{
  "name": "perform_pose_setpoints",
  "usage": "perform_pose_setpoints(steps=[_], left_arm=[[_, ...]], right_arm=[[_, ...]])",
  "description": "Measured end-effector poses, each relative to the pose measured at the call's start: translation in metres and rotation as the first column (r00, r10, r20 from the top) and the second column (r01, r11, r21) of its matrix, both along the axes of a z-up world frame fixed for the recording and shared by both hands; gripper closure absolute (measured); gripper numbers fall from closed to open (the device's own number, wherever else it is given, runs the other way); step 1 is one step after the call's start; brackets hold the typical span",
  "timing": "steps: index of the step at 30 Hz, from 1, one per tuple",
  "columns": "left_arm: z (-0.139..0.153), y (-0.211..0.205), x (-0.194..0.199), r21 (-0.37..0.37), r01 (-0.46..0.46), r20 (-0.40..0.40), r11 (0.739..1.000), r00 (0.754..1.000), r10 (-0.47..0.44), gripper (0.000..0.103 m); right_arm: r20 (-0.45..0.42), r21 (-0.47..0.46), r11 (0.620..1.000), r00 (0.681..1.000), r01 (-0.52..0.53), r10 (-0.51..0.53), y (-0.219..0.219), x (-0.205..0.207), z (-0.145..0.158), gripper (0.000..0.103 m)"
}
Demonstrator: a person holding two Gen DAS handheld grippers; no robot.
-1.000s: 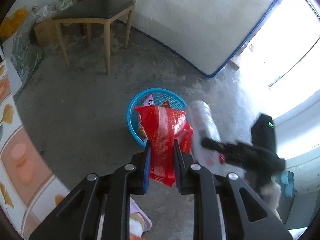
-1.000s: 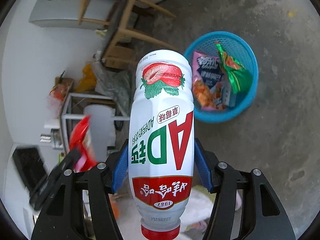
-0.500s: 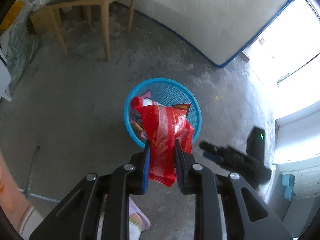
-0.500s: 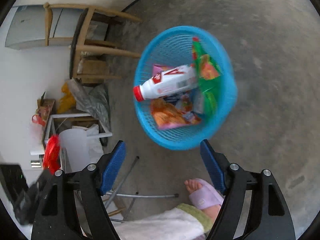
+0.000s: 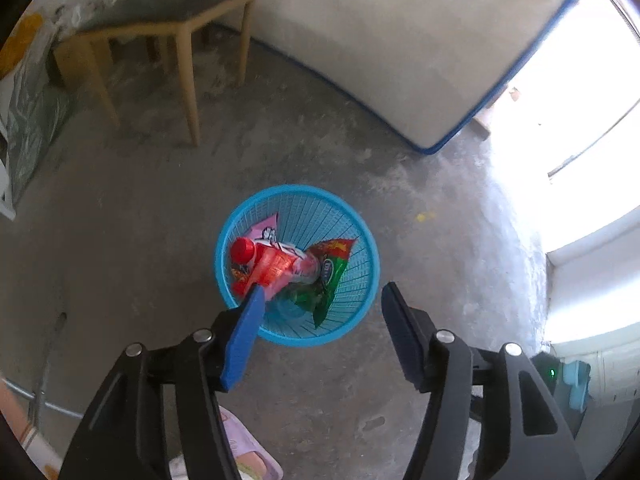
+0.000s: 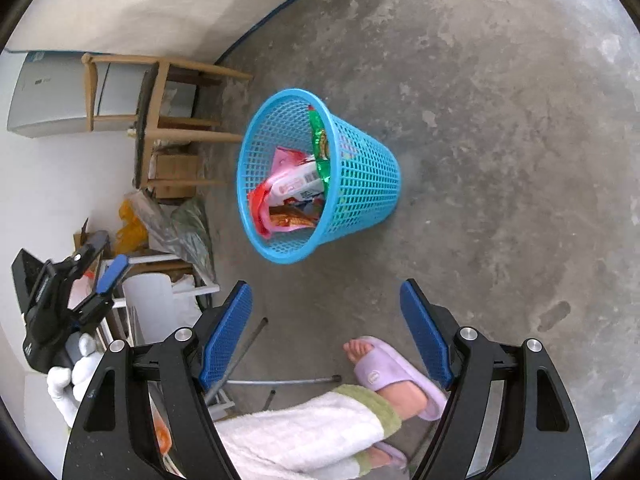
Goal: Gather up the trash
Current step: 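Open the right tool over the wastebasket while the left tool releases the red bag, then swing both open tools back toward the table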
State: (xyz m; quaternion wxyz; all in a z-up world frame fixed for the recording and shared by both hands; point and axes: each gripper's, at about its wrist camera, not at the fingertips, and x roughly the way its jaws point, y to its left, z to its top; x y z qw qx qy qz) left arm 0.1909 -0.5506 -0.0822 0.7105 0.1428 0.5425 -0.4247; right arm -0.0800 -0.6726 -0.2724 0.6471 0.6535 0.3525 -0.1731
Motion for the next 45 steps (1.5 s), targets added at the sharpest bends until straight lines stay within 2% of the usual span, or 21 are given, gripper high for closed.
perform_pose_setpoints(steps=[4,7,13,17,20,24,27,30,33,36,38,39,41,42,45], left_arm=[[0.036,0.040,-0.007,-0.077,-0.007,0.012,0.997,1.000,0.008,0.042],[0.065,0.085,-0.011,-0.151,-0.022,0.005,0.988,1.000,0.023,0.040],[0.111,0.191,-0.021,-0.253,-0.101,0.103,0.962,0.986,0.130,0.038],[0.122,0.274,-0.028,-0.286,-0.212,0.178,0.934,0.946,0.270,0.037],[0.119,0.326,-0.030,-0.303,-0.291,0.186,0.908,0.916,0.355,0.037],[0.112,0.397,-0.034,-0.312,-0.412,0.208,0.856,0.849,0.485,0.037],[0.106,0.446,-0.030,-0.335,-0.505,0.184,0.795,0.792,0.582,0.037],[0.103,0.488,-0.028,-0.355,-0.573,0.174,0.739,0.736,0.654,0.037],[0.102,0.519,-0.031,-0.373,-0.611,0.168,0.698,0.695,0.699,0.037],[0.097,0.544,-0.031,-0.383,-0.640,0.156,0.666,0.666,0.730,0.037],[0.096,0.559,-0.034,-0.386,-0.652,0.162,0.652,0.648,0.744,0.037],[0.095,0.563,-0.035,-0.385,-0.658,0.164,0.647,0.641,0.750,0.037],[0.093,0.577,-0.039,-0.386,-0.674,0.163,0.631,0.623,0.765,0.037],[0.091,0.582,-0.040,-0.385,-0.680,0.161,0.624,0.616,0.771,0.037],[0.086,0.596,-0.043,-0.379,-0.702,0.150,0.602,0.596,0.789,0.037]], right_arm=[[0.030,-0.016,0.999,0.999,-0.031,0.031,0.009,0.004,0.016,0.030],[0.057,-0.044,0.998,0.997,-0.054,0.057,0.016,0.011,0.034,0.030],[0.092,-0.147,0.981,0.986,-0.126,0.140,0.036,0.029,0.077,0.030],[0.106,-0.204,0.960,0.971,-0.191,0.215,0.054,0.045,0.099,0.030],[0.103,-0.234,0.936,0.951,-0.261,0.291,0.071,0.067,0.115,0.030],[0.108,-0.292,0.888,0.910,-0.356,0.400,0.101,0.104,0.144,0.028],[0.128,-0.349,0.832,0.858,-0.431,0.498,0.135,0.139,0.173,0.027],[0.148,-0.408,0.750,0.773,-0.520,0.617,0.185,0.180,0.200,0.026],[0.141,-0.451,0.655,0.676,-0.606,0.723,0.236,0.217,0.215,0.026],[0.123,-0.479,0.577,0.600,-0.662,0.790,0.278,0.247,0.225,0.026],[0.079,-0.527,0.511,0.559,-0.679,0.825,0.310,0.272,0.234,0.026],[0.063,-0.543,0.489,0.547,-0.683,0.834,0.320,0.282,0.237,0.026],[0.019,-0.580,0.420,0.503,-0.698,0.864,0.345,0.306,0.242,0.018],[-0.014,-0.604,0.369,0.472,-0.706,0.881,0.360,0.321,0.242,0.015],[-0.112,-0.662,0.262,0.439,-0.703,0.892,0.389,0.349,0.241,0.013]])
